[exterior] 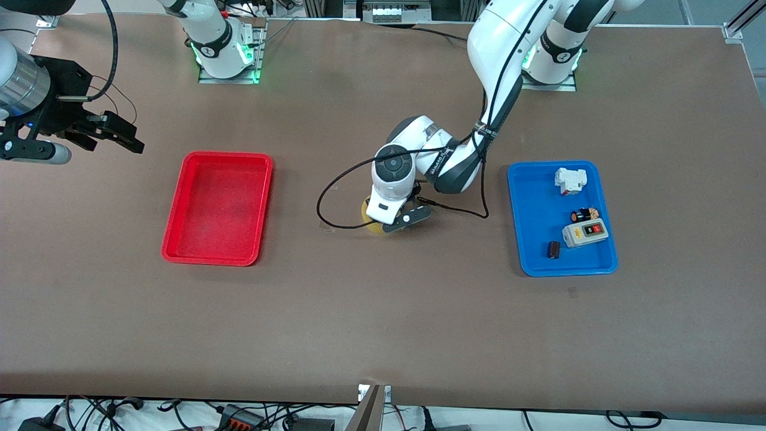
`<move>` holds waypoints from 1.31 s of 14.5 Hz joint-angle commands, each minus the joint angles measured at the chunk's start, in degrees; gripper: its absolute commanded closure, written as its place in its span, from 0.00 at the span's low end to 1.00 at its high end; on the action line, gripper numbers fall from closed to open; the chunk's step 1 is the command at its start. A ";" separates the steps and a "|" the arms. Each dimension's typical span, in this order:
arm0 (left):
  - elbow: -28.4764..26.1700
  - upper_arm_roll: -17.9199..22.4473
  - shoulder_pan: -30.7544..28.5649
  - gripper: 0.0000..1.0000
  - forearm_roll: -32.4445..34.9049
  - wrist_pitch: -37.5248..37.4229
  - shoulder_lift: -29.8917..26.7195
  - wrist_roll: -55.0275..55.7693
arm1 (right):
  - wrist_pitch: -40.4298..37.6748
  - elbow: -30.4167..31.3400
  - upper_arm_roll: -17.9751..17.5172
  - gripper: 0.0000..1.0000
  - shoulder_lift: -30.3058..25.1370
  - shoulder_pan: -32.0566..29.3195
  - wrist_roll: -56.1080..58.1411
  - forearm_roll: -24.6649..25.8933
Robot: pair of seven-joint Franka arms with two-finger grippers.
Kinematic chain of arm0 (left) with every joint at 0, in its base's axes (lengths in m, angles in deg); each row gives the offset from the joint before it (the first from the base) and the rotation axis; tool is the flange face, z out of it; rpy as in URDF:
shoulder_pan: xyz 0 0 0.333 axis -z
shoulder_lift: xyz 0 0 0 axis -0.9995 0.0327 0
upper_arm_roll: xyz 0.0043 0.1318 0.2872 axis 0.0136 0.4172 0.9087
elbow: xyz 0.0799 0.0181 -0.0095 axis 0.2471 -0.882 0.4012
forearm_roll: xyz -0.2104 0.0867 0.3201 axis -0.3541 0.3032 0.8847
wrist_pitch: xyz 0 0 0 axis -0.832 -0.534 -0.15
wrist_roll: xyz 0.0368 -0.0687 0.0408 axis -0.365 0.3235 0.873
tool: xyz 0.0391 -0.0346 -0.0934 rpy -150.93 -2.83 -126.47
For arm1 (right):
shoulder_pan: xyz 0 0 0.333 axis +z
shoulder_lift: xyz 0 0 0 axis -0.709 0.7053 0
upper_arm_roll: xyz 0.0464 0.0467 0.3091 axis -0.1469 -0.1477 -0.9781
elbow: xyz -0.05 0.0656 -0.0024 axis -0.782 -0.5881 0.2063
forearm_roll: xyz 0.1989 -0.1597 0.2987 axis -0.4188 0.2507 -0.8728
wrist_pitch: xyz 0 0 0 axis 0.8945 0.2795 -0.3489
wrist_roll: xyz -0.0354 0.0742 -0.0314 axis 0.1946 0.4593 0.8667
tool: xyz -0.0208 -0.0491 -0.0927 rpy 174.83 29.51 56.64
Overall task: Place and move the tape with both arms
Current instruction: 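Lift the tape roll with the left gripper and carry it toward the table middle, then set the tape on the table while the right gripper reaches toward it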
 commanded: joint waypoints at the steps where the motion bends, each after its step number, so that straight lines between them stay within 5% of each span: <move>1: 0.79 0.52 -1.04 0.00 -1.01 -2.71 -1.48 0.26 | 0.87 0.12 -0.16 0.02 0.01 0.32 1.06 0.56; 10: 0.00 1.49 -13.51 0.00 0.75 -23.54 -14.92 -13.00 | 7.27 0.39 -0.25 0.02 5.63 13.31 -9.74 0.47; 19: 0.88 1.49 -29.94 0.00 4.44 -36.47 -26.71 -44.53 | 25.63 1.09 -0.25 0.02 21.70 29.93 -28.62 0.47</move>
